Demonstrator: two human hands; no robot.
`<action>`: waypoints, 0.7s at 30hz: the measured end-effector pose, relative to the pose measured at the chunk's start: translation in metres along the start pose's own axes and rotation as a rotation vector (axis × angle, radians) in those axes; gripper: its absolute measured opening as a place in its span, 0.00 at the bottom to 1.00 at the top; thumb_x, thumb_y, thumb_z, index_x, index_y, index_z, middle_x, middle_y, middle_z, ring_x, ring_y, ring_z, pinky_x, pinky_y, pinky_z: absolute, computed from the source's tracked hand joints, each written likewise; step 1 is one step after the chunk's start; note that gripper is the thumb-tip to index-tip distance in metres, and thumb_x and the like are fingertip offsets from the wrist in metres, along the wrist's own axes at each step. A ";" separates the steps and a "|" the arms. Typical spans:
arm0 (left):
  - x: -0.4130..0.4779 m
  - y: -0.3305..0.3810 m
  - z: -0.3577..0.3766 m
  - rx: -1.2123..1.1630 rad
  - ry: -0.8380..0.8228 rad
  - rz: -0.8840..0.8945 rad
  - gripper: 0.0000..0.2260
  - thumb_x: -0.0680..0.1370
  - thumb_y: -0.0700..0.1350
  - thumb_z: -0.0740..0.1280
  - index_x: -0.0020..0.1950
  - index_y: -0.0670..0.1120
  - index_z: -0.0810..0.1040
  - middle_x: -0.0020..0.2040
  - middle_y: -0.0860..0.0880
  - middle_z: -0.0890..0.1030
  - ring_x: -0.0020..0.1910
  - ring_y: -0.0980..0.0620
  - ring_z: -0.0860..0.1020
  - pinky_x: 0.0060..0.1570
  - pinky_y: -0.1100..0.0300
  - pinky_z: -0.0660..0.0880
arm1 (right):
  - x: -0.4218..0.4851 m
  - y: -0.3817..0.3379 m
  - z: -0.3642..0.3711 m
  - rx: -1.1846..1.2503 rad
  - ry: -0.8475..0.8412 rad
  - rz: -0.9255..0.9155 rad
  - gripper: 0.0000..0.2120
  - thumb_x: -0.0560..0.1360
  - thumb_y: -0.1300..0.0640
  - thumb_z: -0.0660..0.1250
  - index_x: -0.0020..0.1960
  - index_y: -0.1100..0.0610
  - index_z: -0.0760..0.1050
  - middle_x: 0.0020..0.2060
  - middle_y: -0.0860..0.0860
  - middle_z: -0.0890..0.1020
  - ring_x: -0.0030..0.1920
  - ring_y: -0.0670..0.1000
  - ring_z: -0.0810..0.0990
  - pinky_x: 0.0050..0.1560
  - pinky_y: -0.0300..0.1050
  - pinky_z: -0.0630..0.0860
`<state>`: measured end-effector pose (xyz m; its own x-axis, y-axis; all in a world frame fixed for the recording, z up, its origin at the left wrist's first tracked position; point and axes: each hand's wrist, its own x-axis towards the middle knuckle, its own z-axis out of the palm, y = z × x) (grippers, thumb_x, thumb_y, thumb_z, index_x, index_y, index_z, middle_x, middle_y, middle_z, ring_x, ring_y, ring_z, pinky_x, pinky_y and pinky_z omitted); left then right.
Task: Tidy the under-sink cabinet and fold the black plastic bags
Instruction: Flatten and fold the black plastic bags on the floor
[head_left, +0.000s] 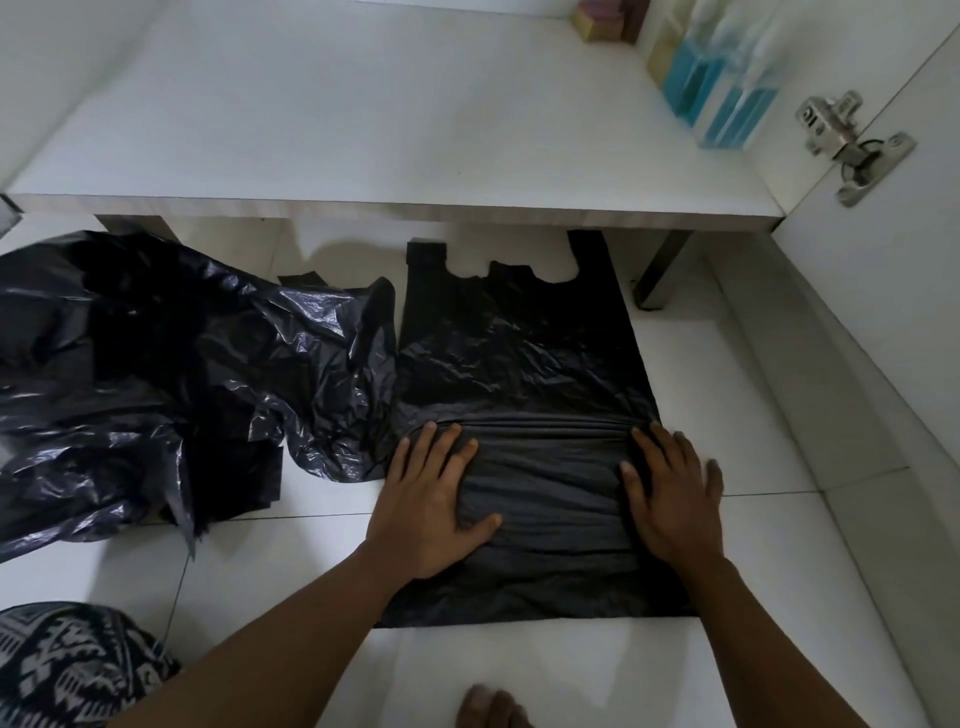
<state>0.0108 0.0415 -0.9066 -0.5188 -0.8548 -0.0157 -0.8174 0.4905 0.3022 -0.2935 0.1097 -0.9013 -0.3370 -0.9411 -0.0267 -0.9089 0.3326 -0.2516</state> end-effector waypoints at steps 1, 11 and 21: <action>0.003 0.001 -0.005 -0.017 -0.014 -0.014 0.41 0.71 0.75 0.56 0.77 0.51 0.66 0.79 0.50 0.62 0.80 0.46 0.54 0.78 0.44 0.50 | 0.001 -0.001 0.000 0.007 0.002 -0.002 0.28 0.80 0.36 0.46 0.76 0.46 0.61 0.77 0.47 0.61 0.77 0.52 0.55 0.75 0.66 0.50; 0.087 0.004 -0.044 0.008 0.029 -0.021 0.22 0.79 0.62 0.60 0.65 0.48 0.74 0.61 0.47 0.73 0.63 0.45 0.69 0.63 0.48 0.68 | 0.045 -0.042 -0.018 0.024 0.119 -0.013 0.21 0.76 0.40 0.56 0.62 0.50 0.74 0.61 0.52 0.75 0.68 0.56 0.67 0.72 0.68 0.50; 0.134 -0.029 -0.006 0.108 0.025 -0.014 0.30 0.79 0.65 0.53 0.75 0.48 0.64 0.77 0.45 0.63 0.78 0.42 0.55 0.77 0.38 0.49 | 0.113 -0.115 0.035 -0.073 0.018 -0.475 0.15 0.81 0.48 0.56 0.65 0.49 0.72 0.59 0.51 0.74 0.61 0.55 0.71 0.64 0.54 0.65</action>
<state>-0.0334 -0.0890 -0.9117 -0.5017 -0.8650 0.0050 -0.8475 0.4927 0.1976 -0.2187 -0.0370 -0.9092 0.1160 -0.9890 0.0916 -0.9779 -0.1298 -0.1638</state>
